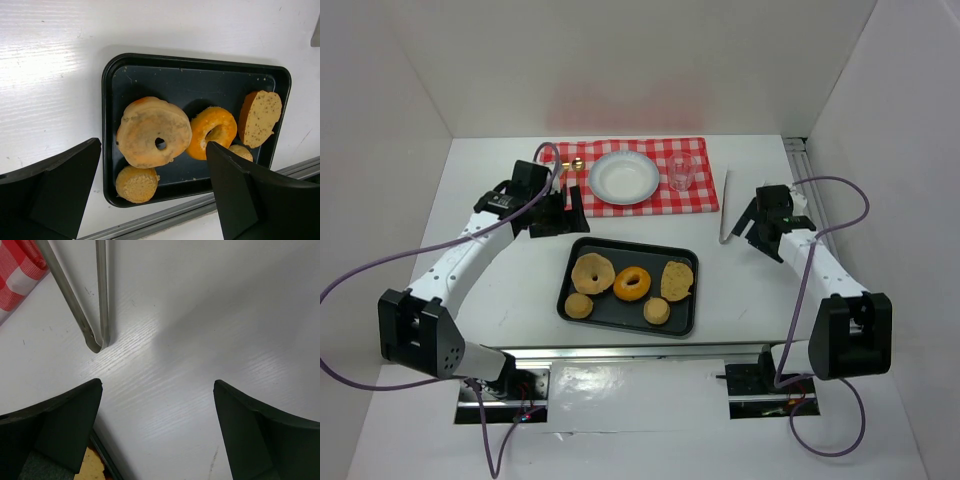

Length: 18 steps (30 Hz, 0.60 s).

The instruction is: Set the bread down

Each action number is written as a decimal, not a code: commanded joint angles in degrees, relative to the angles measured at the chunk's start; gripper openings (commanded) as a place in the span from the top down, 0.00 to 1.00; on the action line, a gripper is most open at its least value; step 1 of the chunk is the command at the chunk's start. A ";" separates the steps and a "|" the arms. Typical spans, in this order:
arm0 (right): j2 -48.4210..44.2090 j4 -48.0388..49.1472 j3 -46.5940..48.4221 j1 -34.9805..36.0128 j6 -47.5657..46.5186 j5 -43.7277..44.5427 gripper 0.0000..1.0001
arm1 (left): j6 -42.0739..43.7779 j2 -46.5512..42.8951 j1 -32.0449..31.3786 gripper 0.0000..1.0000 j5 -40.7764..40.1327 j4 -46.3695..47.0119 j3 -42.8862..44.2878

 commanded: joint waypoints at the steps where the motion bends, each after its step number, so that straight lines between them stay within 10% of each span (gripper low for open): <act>1: -2.32 3.68 -1.42 -0.97 0.04 1.22 0.00 | 0.62 0.22 -0.01 0.00 1.04 1.79 0.23; 18: -7.71 12.82 -4.33 -0.01 -8.03 1.31 0.00 | 0.36 2.06 -0.01 0.00 2.88 1.26 1.37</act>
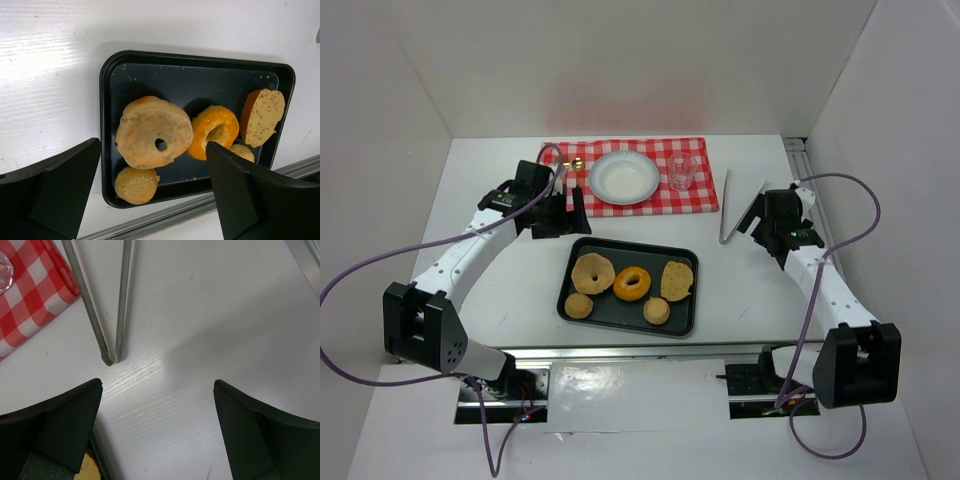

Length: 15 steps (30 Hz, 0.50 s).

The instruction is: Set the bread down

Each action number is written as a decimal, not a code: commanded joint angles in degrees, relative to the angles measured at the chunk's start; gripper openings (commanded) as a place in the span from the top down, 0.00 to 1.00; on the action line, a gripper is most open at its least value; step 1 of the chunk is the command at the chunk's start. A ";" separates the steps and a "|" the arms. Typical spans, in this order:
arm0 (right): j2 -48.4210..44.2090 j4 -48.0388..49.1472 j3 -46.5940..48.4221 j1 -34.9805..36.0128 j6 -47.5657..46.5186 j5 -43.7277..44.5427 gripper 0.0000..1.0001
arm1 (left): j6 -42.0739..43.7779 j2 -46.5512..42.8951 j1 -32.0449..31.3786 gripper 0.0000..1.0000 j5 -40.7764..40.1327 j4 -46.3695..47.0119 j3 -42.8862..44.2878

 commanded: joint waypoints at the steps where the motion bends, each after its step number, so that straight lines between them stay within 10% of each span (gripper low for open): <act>1: 4.29 6.49 1.92 0.38 -4.26 -1.18 0.00 | 0.35 -0.34 -0.01 0.00 2.27 1.07 0.85; 15: 31.03 15.11 15.28 4.86 -10.24 -4.28 0.00 | -0.70 -0.35 -0.01 0.00 1.75 1.07 1.55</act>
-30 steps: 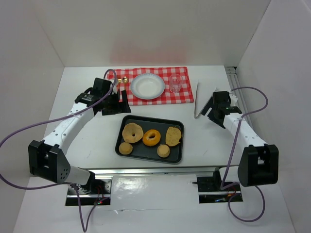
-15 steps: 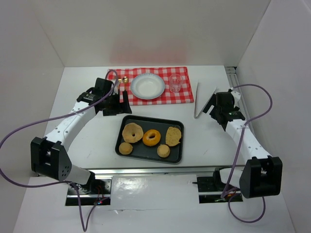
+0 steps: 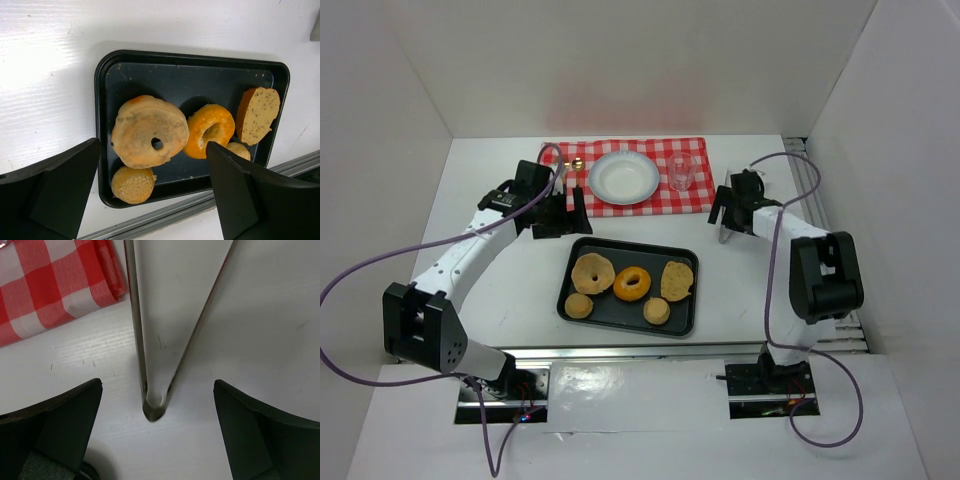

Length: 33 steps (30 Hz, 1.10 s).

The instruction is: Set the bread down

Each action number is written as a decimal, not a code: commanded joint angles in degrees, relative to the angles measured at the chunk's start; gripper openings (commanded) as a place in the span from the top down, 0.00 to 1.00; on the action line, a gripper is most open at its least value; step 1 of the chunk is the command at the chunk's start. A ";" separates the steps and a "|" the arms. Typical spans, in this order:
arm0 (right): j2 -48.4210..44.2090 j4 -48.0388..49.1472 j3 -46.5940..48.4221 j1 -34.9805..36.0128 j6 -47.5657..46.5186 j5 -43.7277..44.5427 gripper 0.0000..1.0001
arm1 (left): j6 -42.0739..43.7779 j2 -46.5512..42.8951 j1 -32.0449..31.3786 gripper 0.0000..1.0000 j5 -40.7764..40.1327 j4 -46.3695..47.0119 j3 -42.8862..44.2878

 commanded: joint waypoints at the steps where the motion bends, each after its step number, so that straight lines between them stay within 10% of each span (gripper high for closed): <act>1: 4.78 3.30 5.82 0.36 -0.56 3.73 0.00 | -0.40 -0.43 -0.01 0.00 0.59 1.00 2.07; 22: 23.43 7.43 18.05 -3.77 1.55 10.32 0.41 | 0.13 0.09 -0.01 0.00 -2.05 -0.05 1.55; 26: 16.77 8.75 13.58 -3.77 2.17 13.22 0.74 | 0.13 -0.43 -0.01 0.00 -2.05 -0.05 1.02; 33: -5.20 4.64 5.40 -1.58 0.77 11.21 0.74 | 0.13 -2.01 -0.01 0.00 -2.05 -0.57 0.50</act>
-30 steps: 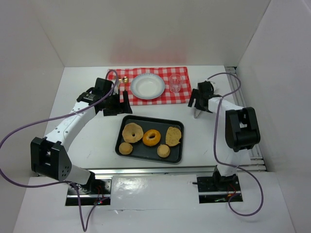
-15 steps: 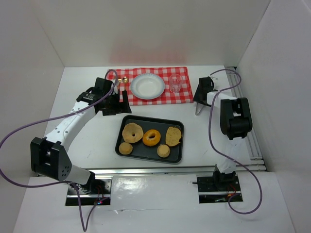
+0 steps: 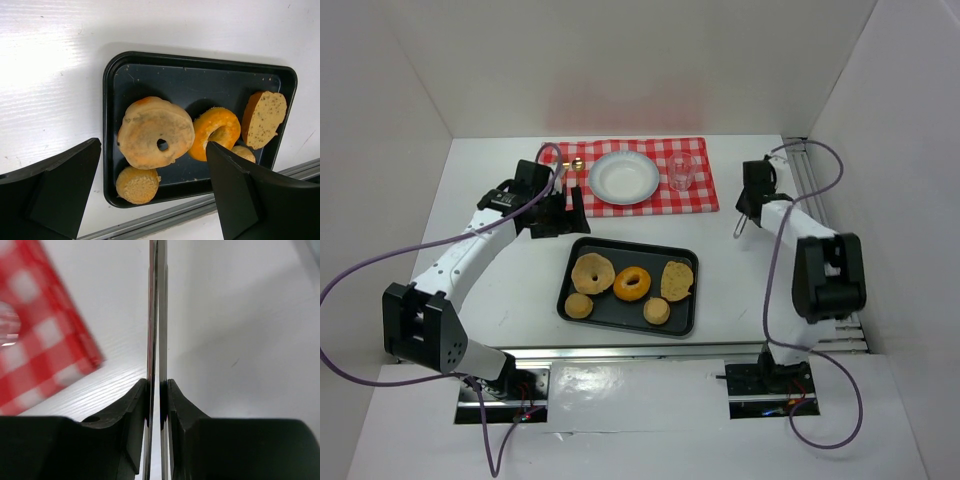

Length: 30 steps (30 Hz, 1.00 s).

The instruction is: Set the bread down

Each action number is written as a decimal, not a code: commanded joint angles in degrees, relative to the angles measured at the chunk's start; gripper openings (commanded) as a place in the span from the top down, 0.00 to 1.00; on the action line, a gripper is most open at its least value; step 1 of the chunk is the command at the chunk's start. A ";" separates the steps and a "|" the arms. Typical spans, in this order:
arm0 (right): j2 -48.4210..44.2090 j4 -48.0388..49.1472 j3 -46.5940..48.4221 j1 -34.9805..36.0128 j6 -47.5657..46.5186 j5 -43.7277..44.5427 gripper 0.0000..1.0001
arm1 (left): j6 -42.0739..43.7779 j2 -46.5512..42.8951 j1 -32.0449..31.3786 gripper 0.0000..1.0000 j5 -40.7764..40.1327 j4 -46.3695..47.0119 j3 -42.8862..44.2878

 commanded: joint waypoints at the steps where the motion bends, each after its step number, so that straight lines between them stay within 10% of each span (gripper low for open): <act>1: -14.99 -3.56 0.37 2.14 -1.60 -1.16 0.74 | 0.11 -2.01 -0.01 0.00 -0.78 -0.08 0.16; 14: -41.05 -25.47 -7.27 21.73 0.32 -28.83 0.69 | -3.40 -5.44 2.45 0.00 -7.46 -2.36 0.25; 30: -32.79 -31.29 1.42 47.94 4.63 -32.21 0.58 | -4.99 -11.41 7.11 0.00 -9.84 -5.18 1.57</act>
